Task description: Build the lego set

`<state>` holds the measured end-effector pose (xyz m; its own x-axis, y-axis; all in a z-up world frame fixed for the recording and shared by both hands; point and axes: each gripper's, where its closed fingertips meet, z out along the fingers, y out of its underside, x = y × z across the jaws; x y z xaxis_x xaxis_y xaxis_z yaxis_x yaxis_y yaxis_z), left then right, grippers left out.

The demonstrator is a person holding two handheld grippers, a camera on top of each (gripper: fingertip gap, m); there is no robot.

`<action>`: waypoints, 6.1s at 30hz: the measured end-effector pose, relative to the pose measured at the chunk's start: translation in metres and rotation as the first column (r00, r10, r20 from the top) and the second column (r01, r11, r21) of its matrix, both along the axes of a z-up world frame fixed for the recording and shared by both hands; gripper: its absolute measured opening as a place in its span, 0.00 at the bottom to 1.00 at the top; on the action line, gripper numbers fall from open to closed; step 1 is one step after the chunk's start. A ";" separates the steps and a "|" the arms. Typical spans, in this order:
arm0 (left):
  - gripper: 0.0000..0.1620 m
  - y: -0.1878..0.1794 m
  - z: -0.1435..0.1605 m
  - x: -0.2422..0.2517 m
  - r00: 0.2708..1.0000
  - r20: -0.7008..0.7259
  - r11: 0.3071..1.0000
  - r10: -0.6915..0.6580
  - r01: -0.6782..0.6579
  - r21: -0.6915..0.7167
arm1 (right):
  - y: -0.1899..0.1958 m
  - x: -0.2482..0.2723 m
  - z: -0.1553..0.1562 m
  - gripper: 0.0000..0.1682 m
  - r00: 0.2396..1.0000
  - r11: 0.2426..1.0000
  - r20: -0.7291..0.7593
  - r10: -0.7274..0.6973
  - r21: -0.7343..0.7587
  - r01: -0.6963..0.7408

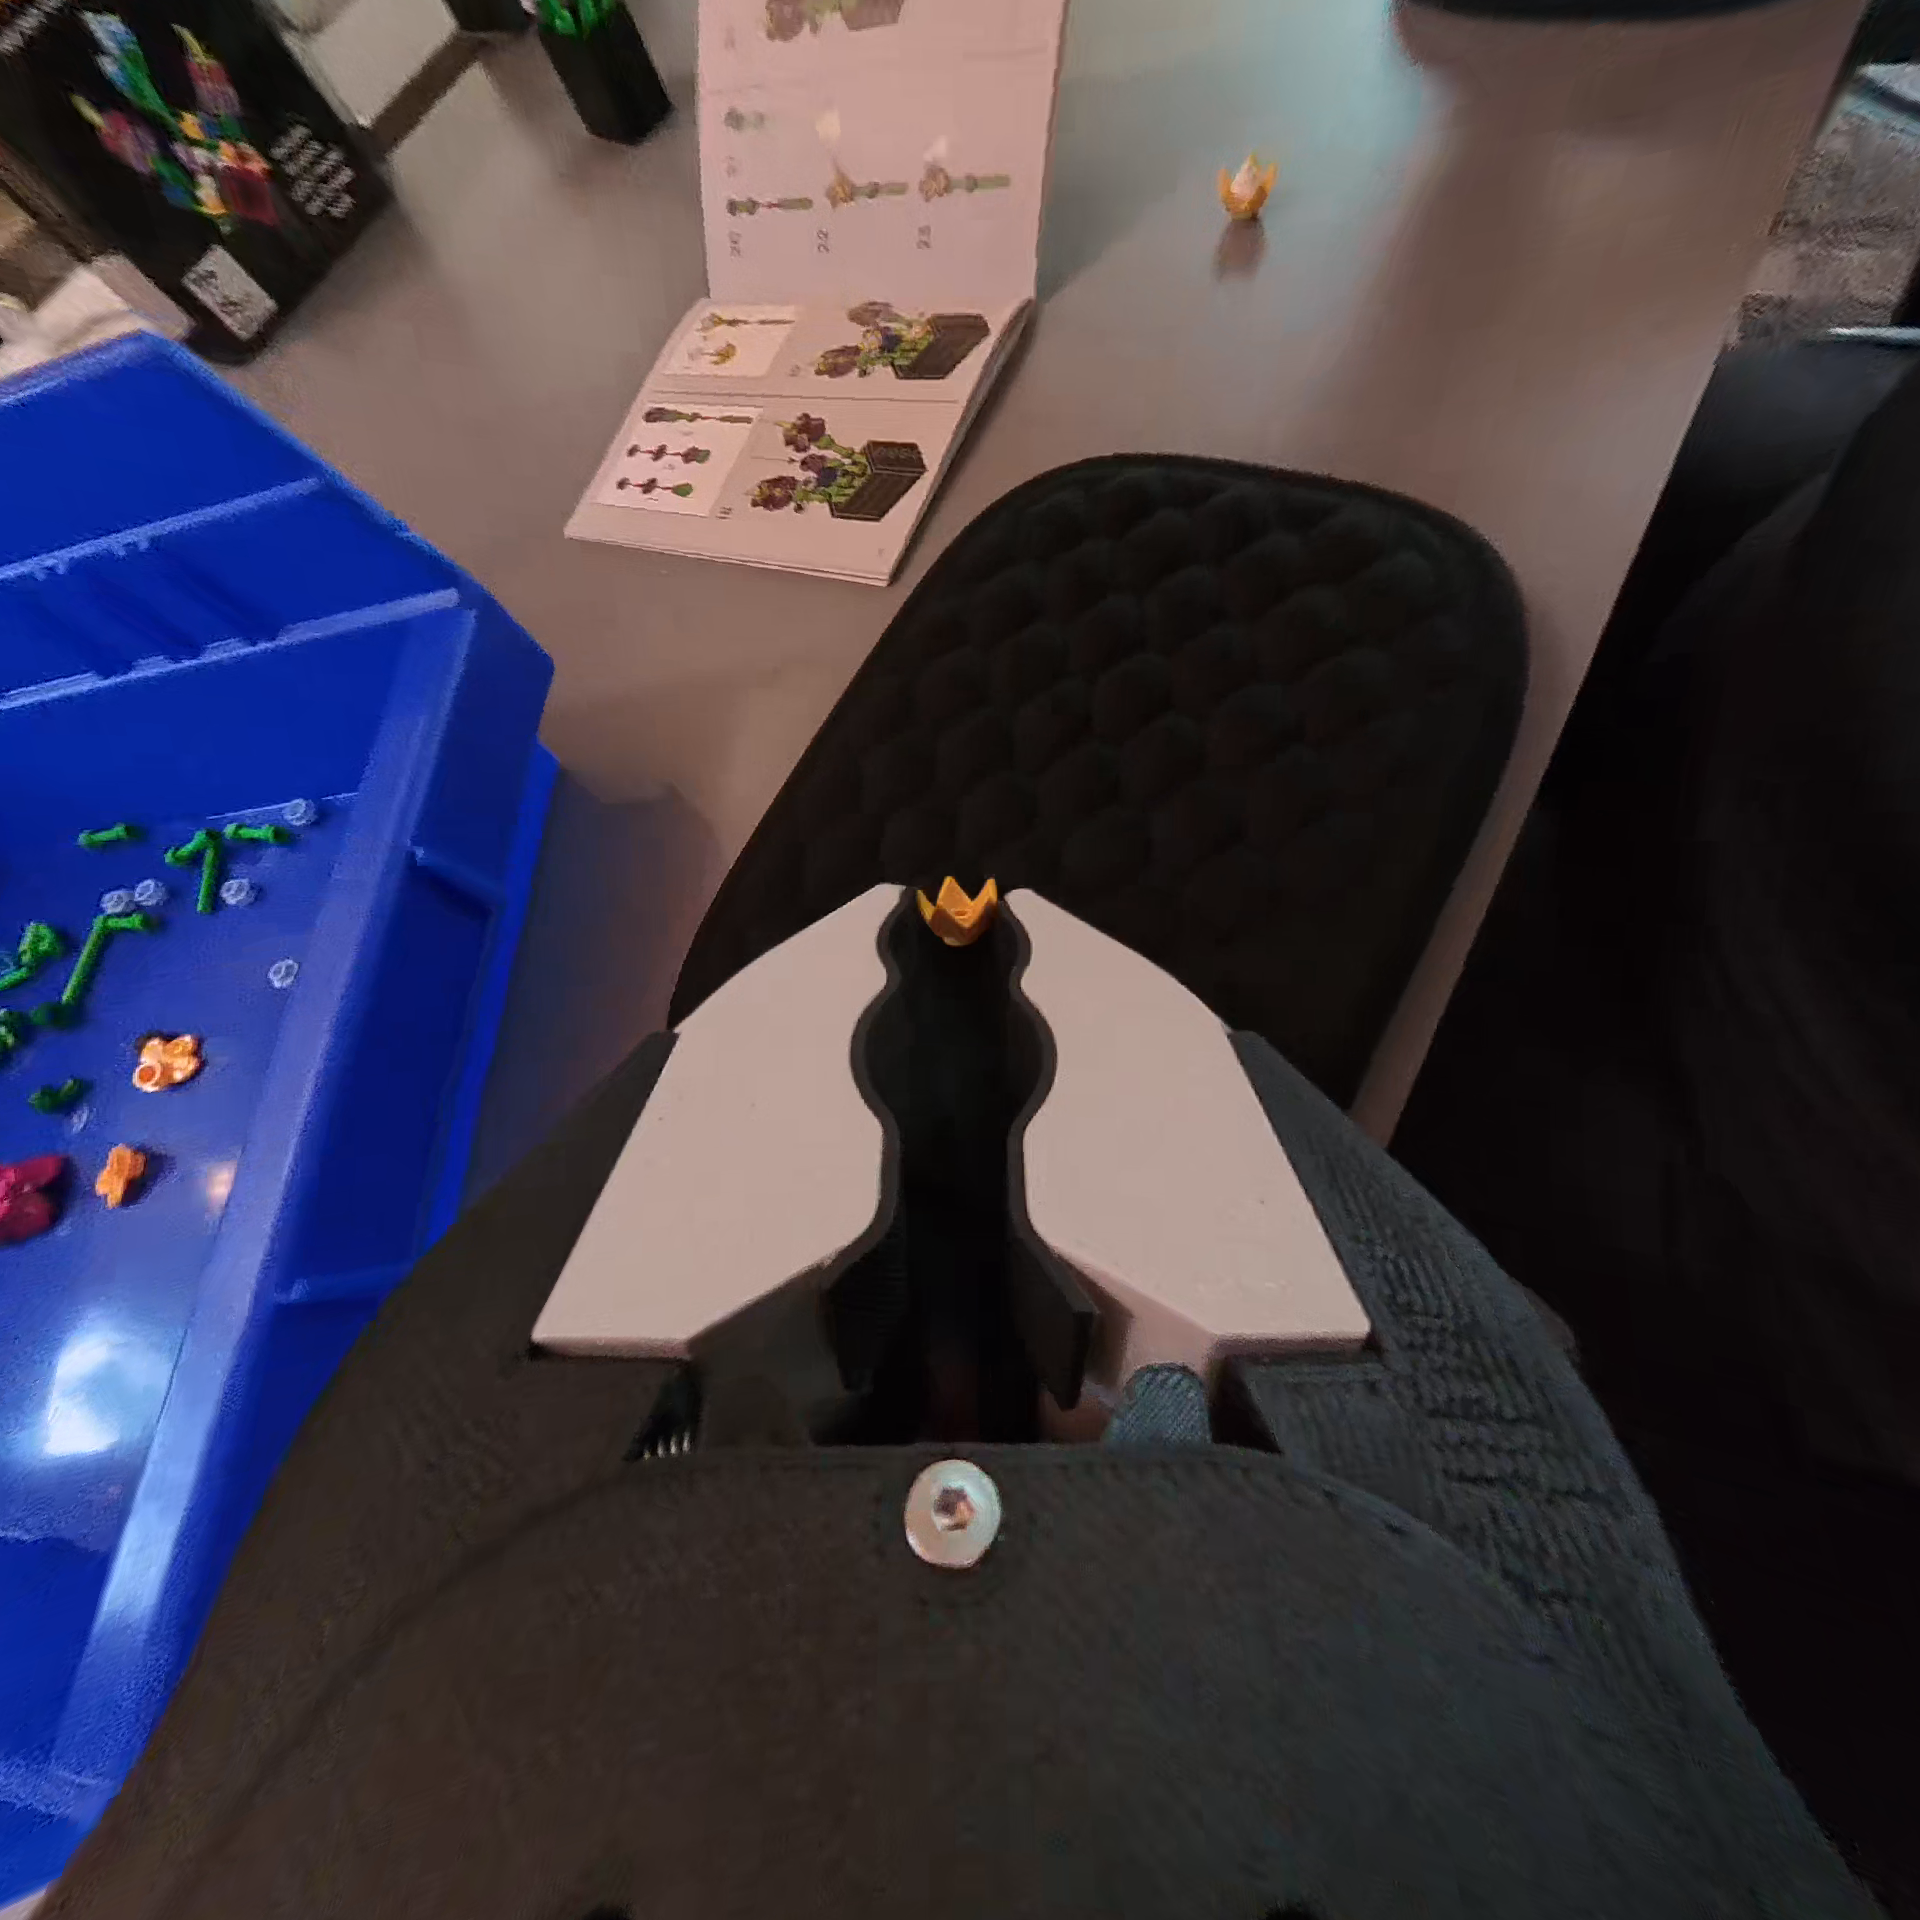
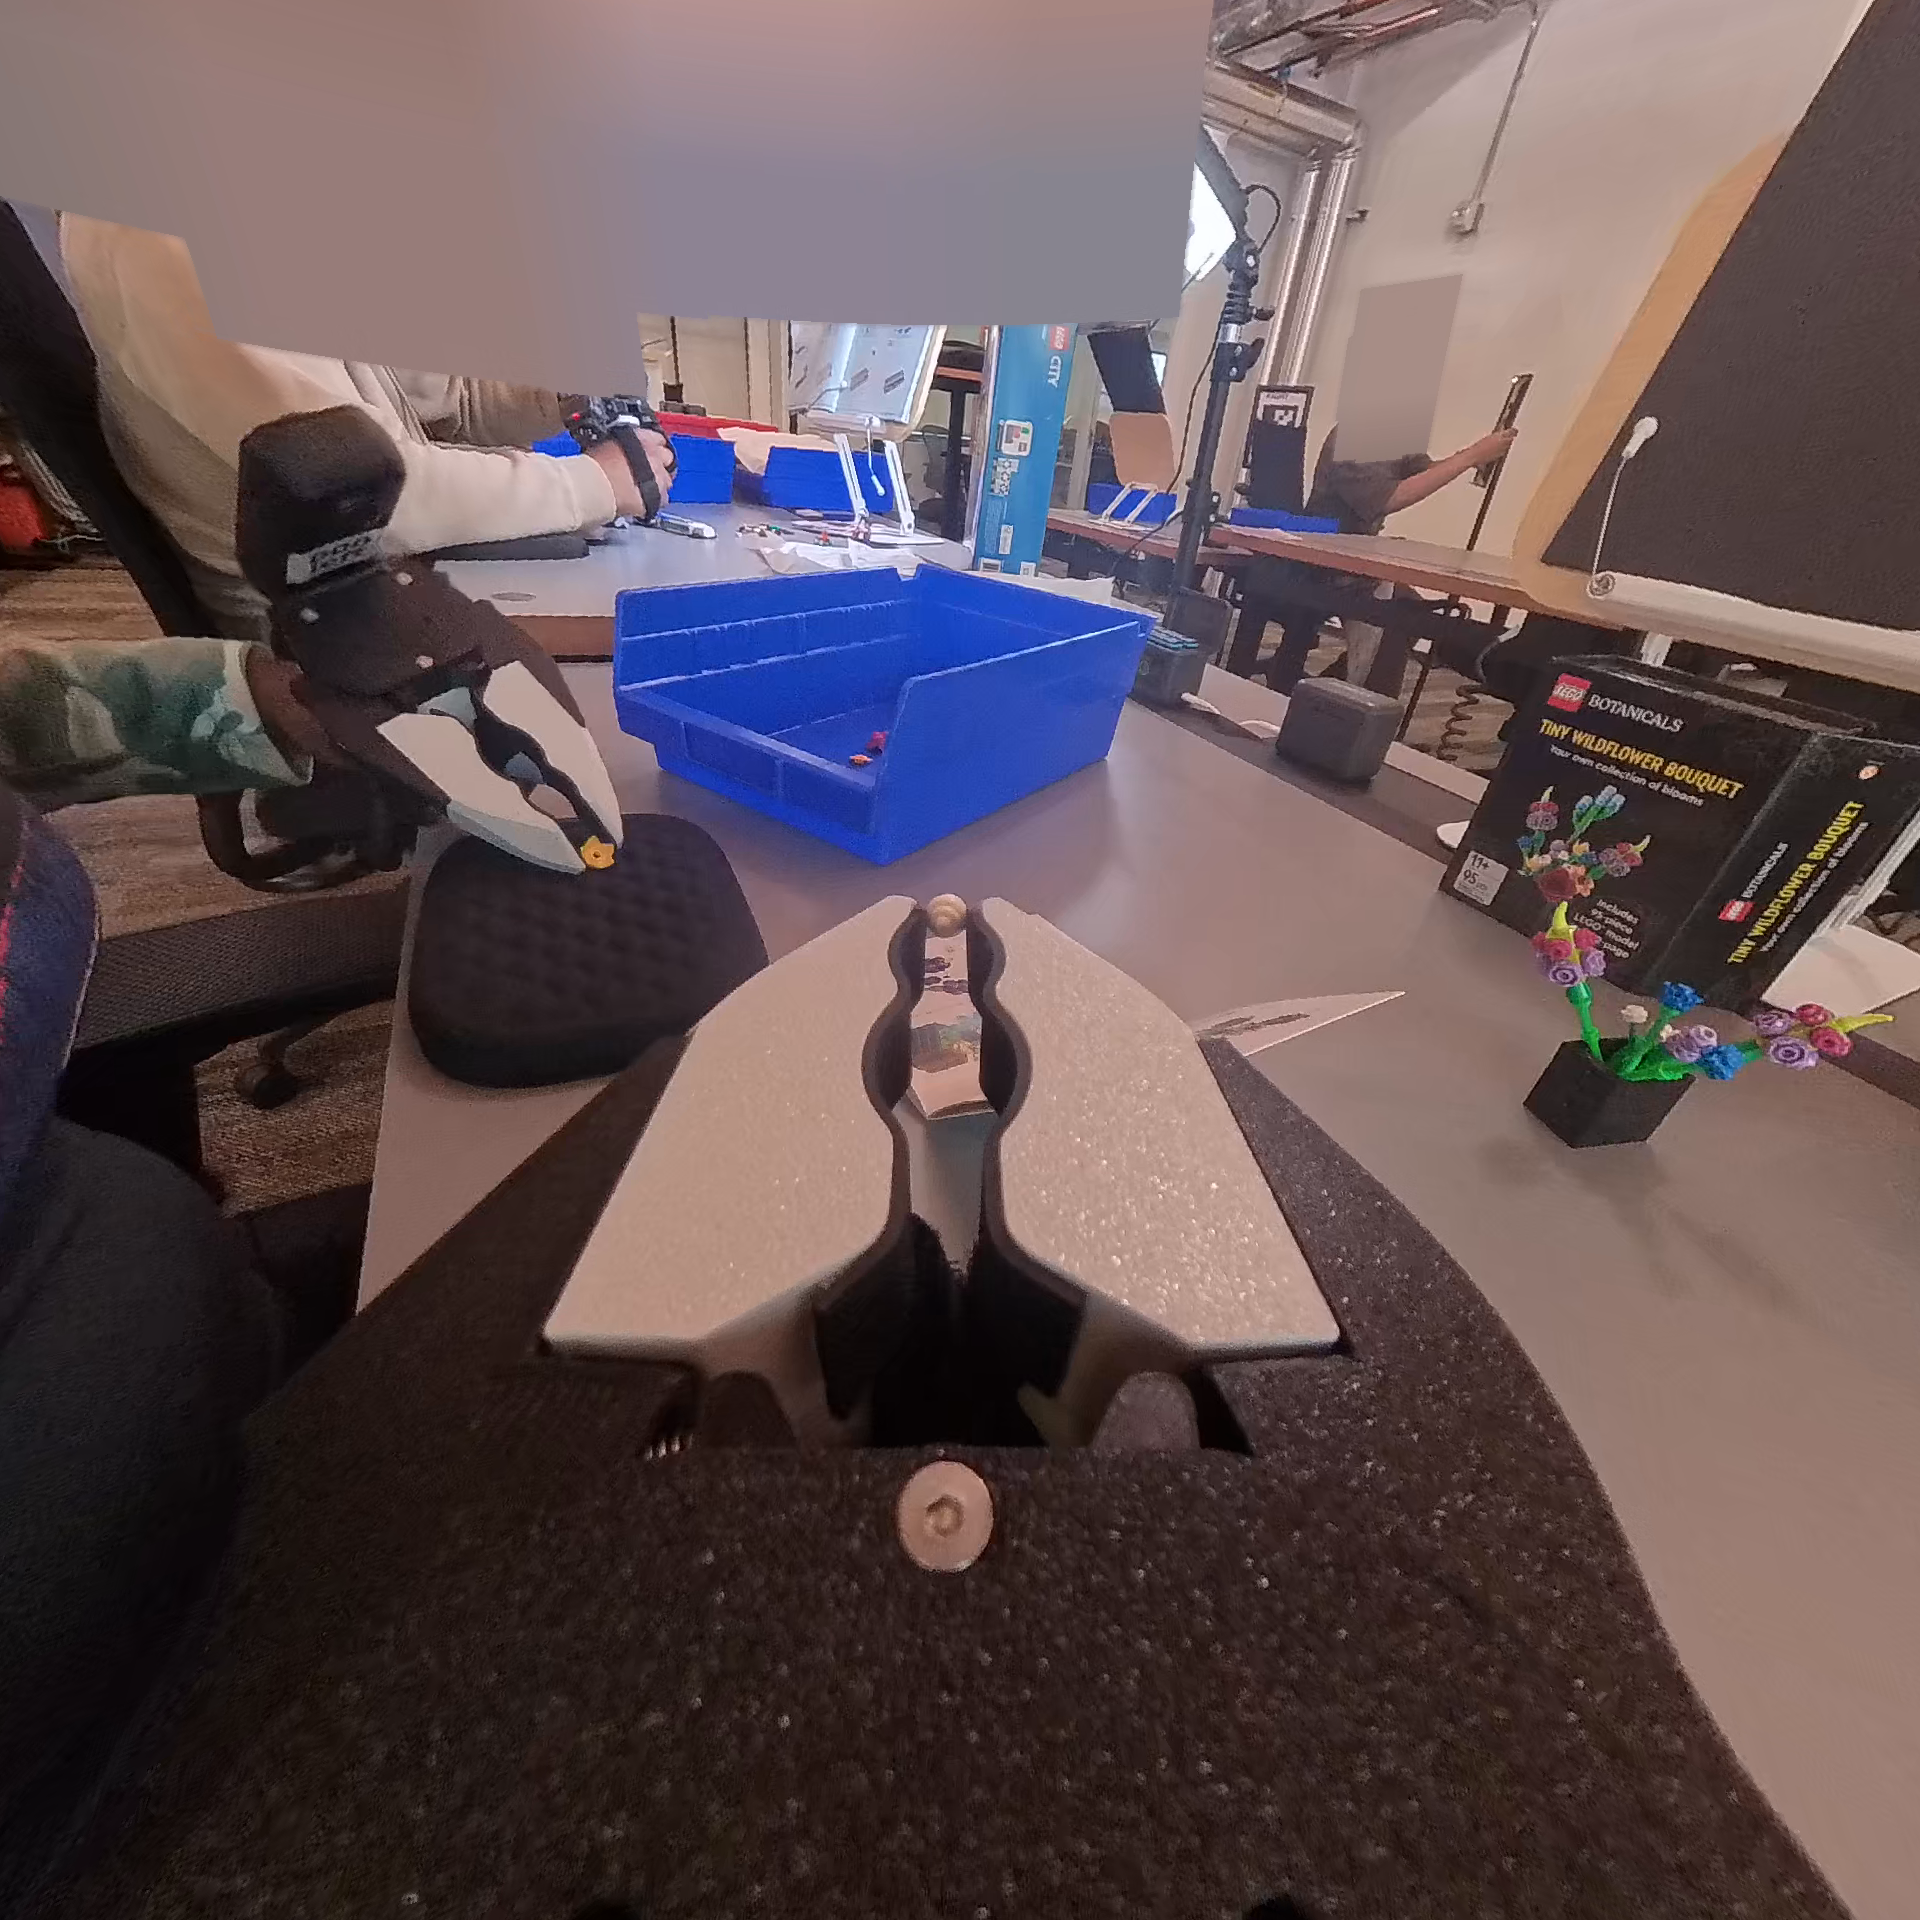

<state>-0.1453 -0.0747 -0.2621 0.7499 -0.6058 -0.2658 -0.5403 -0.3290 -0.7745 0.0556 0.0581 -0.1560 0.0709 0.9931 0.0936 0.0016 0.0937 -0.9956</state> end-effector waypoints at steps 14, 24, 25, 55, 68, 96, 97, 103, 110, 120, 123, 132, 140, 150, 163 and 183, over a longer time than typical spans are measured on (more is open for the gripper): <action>0.09 -0.031 -0.004 -0.016 0.924 -0.268 0.757 -0.272 0.033 -0.653 | -0.003 0.007 0.000 0.04 1.000 1.000 -0.018 -0.008 0.012 0.008; 0.09 -0.033 -0.007 -0.007 0.958 -0.210 0.772 -0.194 0.017 -0.635 | 0.001 0.009 -0.003 0.04 1.000 1.000 -0.024 -0.003 -0.003 0.003; 0.09 -0.033 -0.007 -0.007 0.959 -0.212 0.777 -0.190 0.015 -0.630 | 0.000 0.009 -0.003 0.04 1.000 1.000 -0.022 -0.002 -0.001 0.002; 0.08 0.037 0.153 0.105 -0.390 0.918 0.944 -0.070 0.271 0.188 | -0.095 -0.084 0.043 0.04 0.863 0.861 0.070 0.500 0.069 -0.505; 0.08 0.059 0.160 0.124 -0.543 0.839 0.942 -0.044 0.257 0.216 | -0.077 -0.084 0.049 0.04 0.779 0.815 0.382 0.497 0.104 -0.571; 0.08 0.097 0.196 0.156 -0.711 0.691 0.874 -0.130 0.247 0.419 | -0.042 -0.057 0.080 0.05 0.622 0.870 0.703 0.345 0.010 -0.493; 0.08 0.097 0.196 0.156 -0.711 0.692 0.873 -0.127 0.251 0.418 | -0.042 -0.057 0.079 0.05 0.624 0.872 0.703 0.342 0.011 -0.490; 0.08 0.097 0.194 0.157 -0.731 0.673 0.866 -0.113 0.260 0.427 | -0.042 -0.057 0.080 0.05 0.646 0.871 0.684 0.340 0.029 -0.490; 0.08 0.088 0.200 0.153 -0.777 0.618 0.824 -0.122 0.267 0.499 | -0.052 -0.061 0.093 0.05 0.726 0.844 0.493 0.479 -0.032 -0.535; 0.08 0.083 0.201 0.153 -0.808 0.576 0.800 -0.123 0.262 0.539 | -0.057 -0.059 0.100 0.05 0.799 0.824 0.213 0.563 -0.069 -0.562; 0.08 0.082 0.202 0.155 -0.809 0.576 0.796 -0.117 0.270 0.542 | -0.058 -0.062 0.096 0.05 0.797 0.823 0.216 0.564 -0.071 -0.563; 0.08 0.081 0.202 0.152 -0.822 0.559 0.793 -0.107 0.269 0.547 | -0.060 -0.066 0.091 0.05 0.786 0.817 0.231 0.574 -0.088 -0.570; 0.08 0.082 0.201 0.151 -0.833 0.544 0.793 -0.097 0.266 0.549 | -0.056 -0.069 0.089 0.05 0.786 0.818 0.241 0.570 -0.077 -0.570; 0.08 0.082 0.199 0.147 -0.831 0.546 0.793 -0.106 0.261 0.551 | -0.051 -0.067 0.092 0.06 0.800 0.827 0.215 0.559 -0.085 -0.555; 0.08 0.069 0.202 0.167 -0.773 0.628 0.731 -0.090 0.377 0.568 | -0.071 -0.046 0.081 0.19 0.592 0.568 0.103 0.800 -0.451 -0.689; 0.08 0.066 0.196 0.175 -0.742 0.666 0.714 -0.074 0.427 0.555 | -0.073 -0.043 0.078 0.08 0.455 0.345 0.004 0.890 -0.659 -0.669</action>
